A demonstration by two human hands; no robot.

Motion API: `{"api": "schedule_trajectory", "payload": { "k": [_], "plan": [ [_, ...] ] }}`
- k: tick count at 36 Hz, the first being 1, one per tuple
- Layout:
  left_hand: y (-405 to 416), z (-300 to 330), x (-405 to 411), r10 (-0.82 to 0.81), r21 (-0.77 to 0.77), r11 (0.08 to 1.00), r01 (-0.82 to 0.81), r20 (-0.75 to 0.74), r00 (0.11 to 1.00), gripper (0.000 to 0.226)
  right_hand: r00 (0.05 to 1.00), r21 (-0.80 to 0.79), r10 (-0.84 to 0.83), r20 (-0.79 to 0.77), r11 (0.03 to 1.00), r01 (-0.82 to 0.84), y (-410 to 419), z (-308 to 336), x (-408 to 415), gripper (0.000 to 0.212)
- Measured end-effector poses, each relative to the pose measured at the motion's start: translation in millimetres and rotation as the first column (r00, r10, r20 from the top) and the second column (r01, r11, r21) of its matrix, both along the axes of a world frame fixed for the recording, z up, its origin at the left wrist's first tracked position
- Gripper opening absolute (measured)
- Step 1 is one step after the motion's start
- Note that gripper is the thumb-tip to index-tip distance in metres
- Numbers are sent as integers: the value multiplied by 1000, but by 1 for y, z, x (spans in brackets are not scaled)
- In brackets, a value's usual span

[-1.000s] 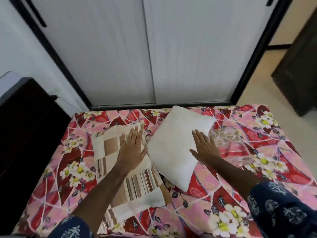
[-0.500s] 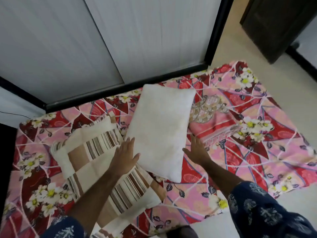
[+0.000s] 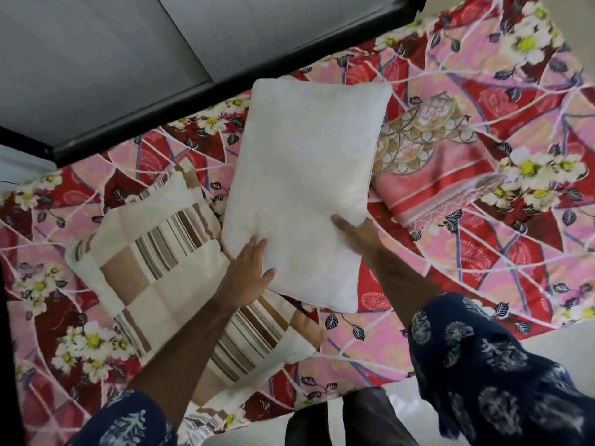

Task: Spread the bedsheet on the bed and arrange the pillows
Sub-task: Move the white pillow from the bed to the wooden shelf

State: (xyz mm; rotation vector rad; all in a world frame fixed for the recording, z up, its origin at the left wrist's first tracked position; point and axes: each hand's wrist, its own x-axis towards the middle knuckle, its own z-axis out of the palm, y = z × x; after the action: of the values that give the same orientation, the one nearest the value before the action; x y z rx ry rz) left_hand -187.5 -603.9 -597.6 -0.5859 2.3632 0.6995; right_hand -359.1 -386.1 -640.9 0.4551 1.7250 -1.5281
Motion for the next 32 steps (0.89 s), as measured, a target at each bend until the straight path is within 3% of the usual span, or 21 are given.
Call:
{"api": "schedule_trajectory", "payload": {
  "k": [6,9,15,18,20,23,26,30,32],
  "plan": [
    [-14,11,1,186,74,981,-180,-94,978,68,993,-140,94,-77,985,-104,-6,35,-9,42],
    [-20,26,3,313,198,938,-285,-127,941,67,986,-195,115,-119,971,-136,-8,70,-12,37],
    [-24,54,12,482,417,815,-403,-99,871,82,975,-192,79,-206,974,-120,-3,153,-2,38],
    [-17,66,18,520,496,754,-431,-49,853,78,959,-151,102,-265,978,-146,7,193,12,20],
    [-7,78,20,569,553,702,-449,-56,820,90,946,-124,125,-298,978,-168,18,216,24,13],
    [11,93,19,709,618,567,-546,-28,705,124,935,-123,133,-330,975,-182,47,251,44,8],
    [33,120,24,720,724,416,-550,108,686,82,937,-153,84,-339,978,-143,82,282,70,13],
    [58,140,18,670,889,126,-440,250,699,72,945,-145,42,-324,985,-94,129,311,98,35],
    [67,147,7,661,900,106,-423,254,706,61,941,-127,8,-338,990,-54,151,325,107,30]
  ]
}}
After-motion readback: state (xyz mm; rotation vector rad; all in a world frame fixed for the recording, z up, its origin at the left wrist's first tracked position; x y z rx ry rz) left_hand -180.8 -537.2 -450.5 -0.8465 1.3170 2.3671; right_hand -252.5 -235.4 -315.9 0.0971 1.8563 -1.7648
